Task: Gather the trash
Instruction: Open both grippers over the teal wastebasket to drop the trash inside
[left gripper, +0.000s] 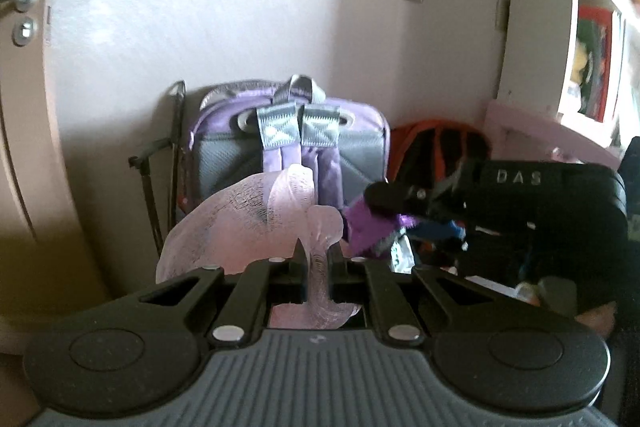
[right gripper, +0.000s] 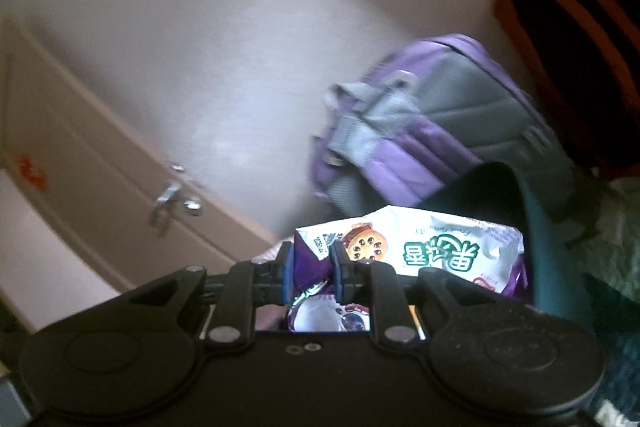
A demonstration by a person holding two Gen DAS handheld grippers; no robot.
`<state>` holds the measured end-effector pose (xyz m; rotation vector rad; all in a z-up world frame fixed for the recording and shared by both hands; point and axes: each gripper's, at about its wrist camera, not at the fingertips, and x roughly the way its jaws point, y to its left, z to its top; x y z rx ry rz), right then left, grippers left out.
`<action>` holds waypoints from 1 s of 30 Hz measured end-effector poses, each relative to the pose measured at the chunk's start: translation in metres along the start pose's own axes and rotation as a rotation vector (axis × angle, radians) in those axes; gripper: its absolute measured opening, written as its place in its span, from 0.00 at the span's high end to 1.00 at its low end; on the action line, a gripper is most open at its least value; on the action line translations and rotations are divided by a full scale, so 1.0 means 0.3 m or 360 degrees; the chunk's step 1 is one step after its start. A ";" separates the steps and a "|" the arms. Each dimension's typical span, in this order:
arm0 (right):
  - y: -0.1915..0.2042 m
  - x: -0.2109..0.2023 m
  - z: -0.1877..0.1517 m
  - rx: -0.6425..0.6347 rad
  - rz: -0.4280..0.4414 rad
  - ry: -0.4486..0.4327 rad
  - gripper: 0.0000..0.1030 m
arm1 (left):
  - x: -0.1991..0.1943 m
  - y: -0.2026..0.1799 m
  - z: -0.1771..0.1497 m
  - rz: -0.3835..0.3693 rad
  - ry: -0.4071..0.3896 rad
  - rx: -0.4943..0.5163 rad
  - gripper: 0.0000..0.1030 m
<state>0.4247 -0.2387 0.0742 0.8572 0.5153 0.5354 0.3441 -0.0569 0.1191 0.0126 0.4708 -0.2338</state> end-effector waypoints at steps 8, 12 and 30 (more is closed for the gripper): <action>-0.071 0.056 -0.017 -0.0136 -0.0251 0.0108 0.74 | 0.209 0.018 -0.049 0.0014 0.0211 0.0006 0.92; -0.083 0.061 -0.024 -0.0184 -0.0303 0.0138 0.72 | 0.277 0.046 -0.078 -0.0001 0.0331 -0.0080 0.92; 0.060 -0.167 -0.072 -0.0324 -0.0195 0.0058 0.45 | 0.028 0.045 -0.064 -0.0048 0.0197 -0.0220 0.33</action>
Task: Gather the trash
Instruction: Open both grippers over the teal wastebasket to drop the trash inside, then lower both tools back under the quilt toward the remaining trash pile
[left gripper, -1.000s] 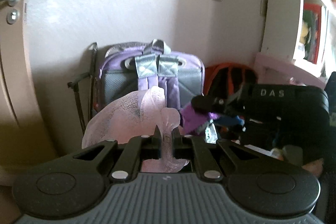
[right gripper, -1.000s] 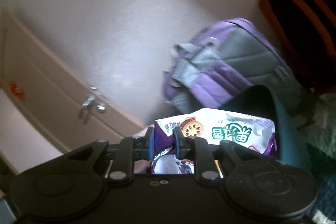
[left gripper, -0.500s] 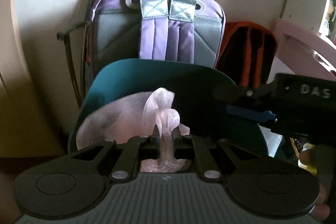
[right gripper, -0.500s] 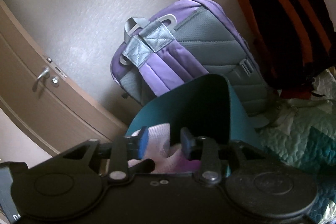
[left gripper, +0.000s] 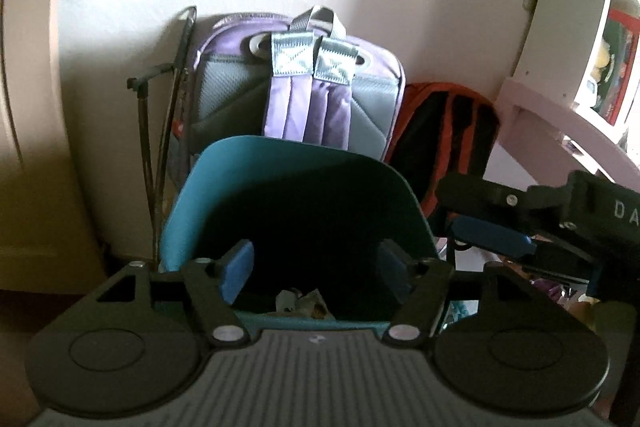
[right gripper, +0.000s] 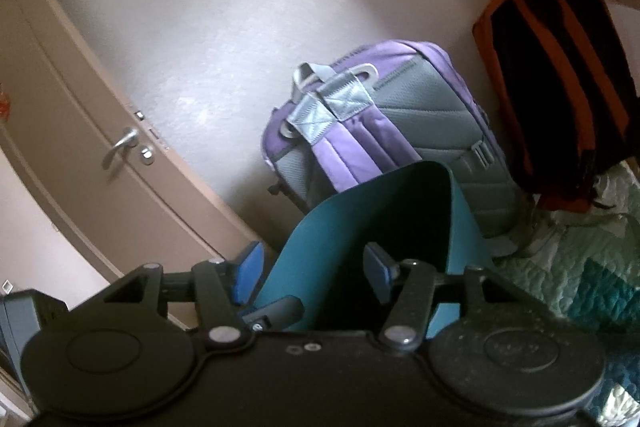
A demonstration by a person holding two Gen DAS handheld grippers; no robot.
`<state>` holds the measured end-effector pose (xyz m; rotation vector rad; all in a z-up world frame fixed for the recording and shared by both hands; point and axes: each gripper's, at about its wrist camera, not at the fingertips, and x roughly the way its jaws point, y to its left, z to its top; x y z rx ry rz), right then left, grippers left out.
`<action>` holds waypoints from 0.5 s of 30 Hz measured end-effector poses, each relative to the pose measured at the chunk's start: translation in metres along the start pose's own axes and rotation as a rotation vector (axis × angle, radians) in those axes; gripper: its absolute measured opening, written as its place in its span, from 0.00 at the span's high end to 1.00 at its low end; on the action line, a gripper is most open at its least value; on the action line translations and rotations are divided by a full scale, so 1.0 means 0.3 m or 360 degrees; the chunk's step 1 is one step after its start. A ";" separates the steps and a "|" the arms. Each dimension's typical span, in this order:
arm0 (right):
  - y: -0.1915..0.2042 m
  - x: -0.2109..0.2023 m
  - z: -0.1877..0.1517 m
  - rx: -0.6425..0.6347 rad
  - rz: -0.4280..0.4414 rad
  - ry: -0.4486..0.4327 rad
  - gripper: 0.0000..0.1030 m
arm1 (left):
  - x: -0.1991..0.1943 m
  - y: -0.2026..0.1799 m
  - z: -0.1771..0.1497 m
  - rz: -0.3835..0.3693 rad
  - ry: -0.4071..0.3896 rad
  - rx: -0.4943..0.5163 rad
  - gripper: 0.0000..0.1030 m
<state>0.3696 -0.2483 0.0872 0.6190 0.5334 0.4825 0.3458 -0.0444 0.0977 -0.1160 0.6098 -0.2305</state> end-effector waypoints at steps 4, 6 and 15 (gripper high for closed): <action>0.057 -0.084 -0.028 -0.0085 0.0000 -0.0021 0.45 | -0.085 -0.009 -0.035 0.0026 -0.0016 0.0019 0.28; 0.095 -0.130 -0.050 -0.0175 -0.0017 -0.0042 0.44 | -0.129 -0.008 -0.059 0.0034 -0.0027 0.0022 0.24; 0.240 -0.281 -0.208 -0.0603 0.0051 -0.0008 0.44 | -0.328 0.035 -0.204 0.0034 -0.0068 0.0054 0.16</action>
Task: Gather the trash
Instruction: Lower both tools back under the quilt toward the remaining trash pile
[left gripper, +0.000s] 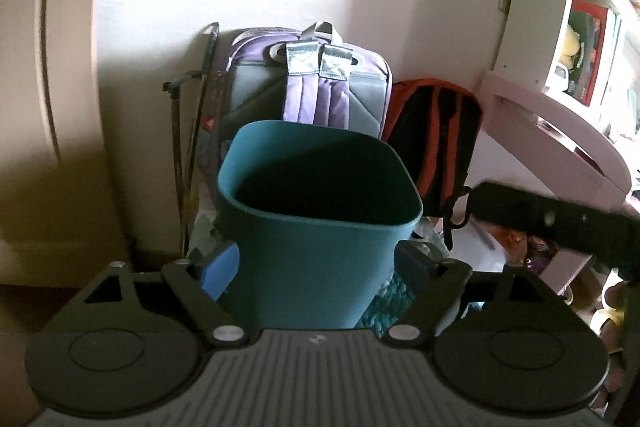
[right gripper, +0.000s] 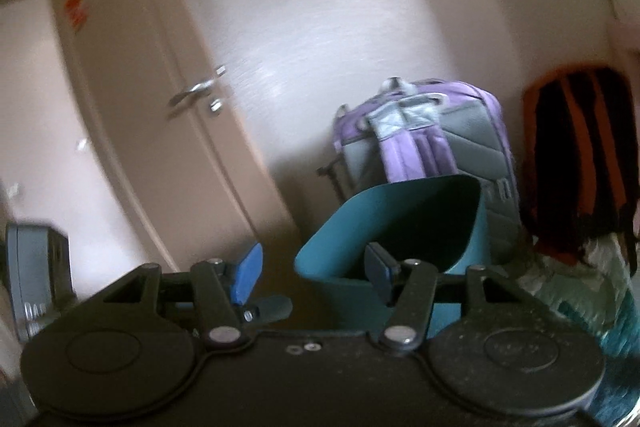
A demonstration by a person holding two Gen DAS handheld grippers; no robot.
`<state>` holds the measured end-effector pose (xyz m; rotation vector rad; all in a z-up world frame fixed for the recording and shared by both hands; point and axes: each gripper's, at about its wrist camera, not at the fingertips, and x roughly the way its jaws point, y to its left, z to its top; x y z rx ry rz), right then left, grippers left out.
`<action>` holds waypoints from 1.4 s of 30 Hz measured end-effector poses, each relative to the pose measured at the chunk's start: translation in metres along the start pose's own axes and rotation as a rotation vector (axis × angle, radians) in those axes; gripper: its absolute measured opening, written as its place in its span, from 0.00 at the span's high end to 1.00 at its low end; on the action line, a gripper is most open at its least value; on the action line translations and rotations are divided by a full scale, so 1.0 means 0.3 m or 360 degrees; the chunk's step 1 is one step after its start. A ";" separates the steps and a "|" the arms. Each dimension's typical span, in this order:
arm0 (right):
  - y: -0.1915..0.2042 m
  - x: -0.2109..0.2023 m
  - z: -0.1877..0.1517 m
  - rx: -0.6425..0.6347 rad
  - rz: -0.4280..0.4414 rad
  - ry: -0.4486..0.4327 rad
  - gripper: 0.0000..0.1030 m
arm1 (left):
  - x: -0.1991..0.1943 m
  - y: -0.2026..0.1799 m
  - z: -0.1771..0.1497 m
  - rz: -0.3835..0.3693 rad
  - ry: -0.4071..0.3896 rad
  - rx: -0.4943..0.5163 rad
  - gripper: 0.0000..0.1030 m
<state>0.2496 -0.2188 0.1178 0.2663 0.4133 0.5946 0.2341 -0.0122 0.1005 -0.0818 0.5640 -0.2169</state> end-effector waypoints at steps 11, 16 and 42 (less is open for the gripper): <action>0.133 -0.007 -0.218 -0.0279 0.0104 0.0089 0.46 | -0.135 0.095 -0.215 0.0081 -0.0135 0.0098 0.00; 0.112 0.077 -0.383 -0.0279 0.0115 0.0263 0.46 | -0.079 0.187 -0.332 0.0085 -0.0004 0.0082 0.00; -0.027 0.758 -1.434 -0.0751 0.0114 0.1494 0.46 | 0.742 0.759 -1.185 0.0232 0.1215 0.0061 0.01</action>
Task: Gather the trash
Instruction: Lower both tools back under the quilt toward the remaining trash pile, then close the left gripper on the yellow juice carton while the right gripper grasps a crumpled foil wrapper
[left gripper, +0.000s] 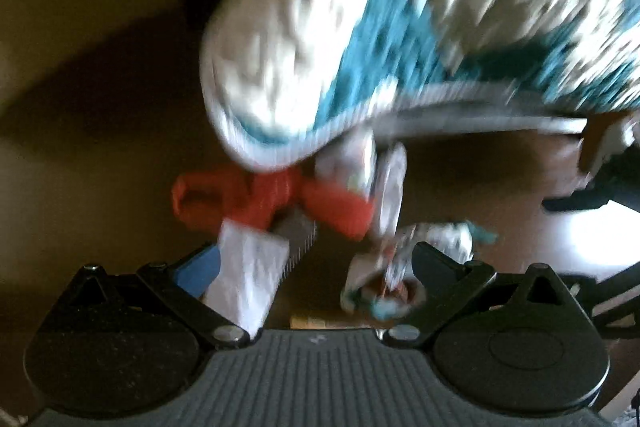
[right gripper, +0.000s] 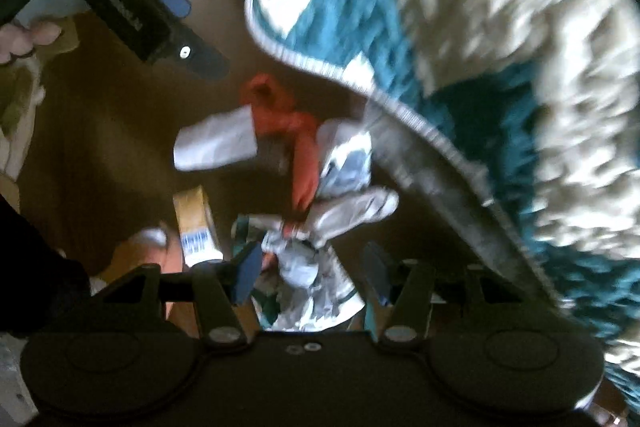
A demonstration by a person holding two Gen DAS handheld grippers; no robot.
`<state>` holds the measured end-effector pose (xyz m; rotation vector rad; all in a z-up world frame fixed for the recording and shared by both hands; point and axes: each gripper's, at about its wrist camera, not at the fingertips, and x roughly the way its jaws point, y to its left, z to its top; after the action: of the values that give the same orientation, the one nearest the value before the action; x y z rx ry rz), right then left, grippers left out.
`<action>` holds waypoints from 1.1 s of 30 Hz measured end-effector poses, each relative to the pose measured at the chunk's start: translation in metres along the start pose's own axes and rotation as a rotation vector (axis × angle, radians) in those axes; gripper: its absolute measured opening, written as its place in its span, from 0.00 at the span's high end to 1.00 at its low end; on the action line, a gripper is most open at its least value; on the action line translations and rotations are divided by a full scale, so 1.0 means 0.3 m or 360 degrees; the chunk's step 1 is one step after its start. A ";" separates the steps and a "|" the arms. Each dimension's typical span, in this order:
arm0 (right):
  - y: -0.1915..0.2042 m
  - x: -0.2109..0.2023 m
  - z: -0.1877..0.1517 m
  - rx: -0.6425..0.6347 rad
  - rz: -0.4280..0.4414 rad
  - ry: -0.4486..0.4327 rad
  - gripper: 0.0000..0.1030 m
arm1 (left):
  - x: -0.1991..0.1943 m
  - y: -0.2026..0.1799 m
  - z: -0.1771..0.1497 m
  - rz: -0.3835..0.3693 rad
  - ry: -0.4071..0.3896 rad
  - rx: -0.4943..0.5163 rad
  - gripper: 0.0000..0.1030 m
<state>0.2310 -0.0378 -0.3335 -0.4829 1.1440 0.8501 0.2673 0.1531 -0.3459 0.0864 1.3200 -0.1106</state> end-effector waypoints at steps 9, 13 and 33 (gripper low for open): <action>0.067 0.309 -0.039 -0.0247 0.0036 0.0233 0.46 | 0.358 0.031 -0.152 -0.0014 0.0351 -0.0124 0.01; 0.082 0.428 -0.053 -0.0350 -0.0013 0.0285 0.47 | 0.478 0.073 -0.195 0.0022 0.0464 -0.0297 0.01; 0.146 0.676 -0.093 -0.0650 -0.0097 0.0322 0.53 | 0.755 0.147 -0.286 -0.0143 0.0781 -0.0770 0.43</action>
<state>0.2128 0.0367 -0.5281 -0.9536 1.1339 1.0025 0.2459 0.2005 -0.5867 -0.3793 1.8064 0.1667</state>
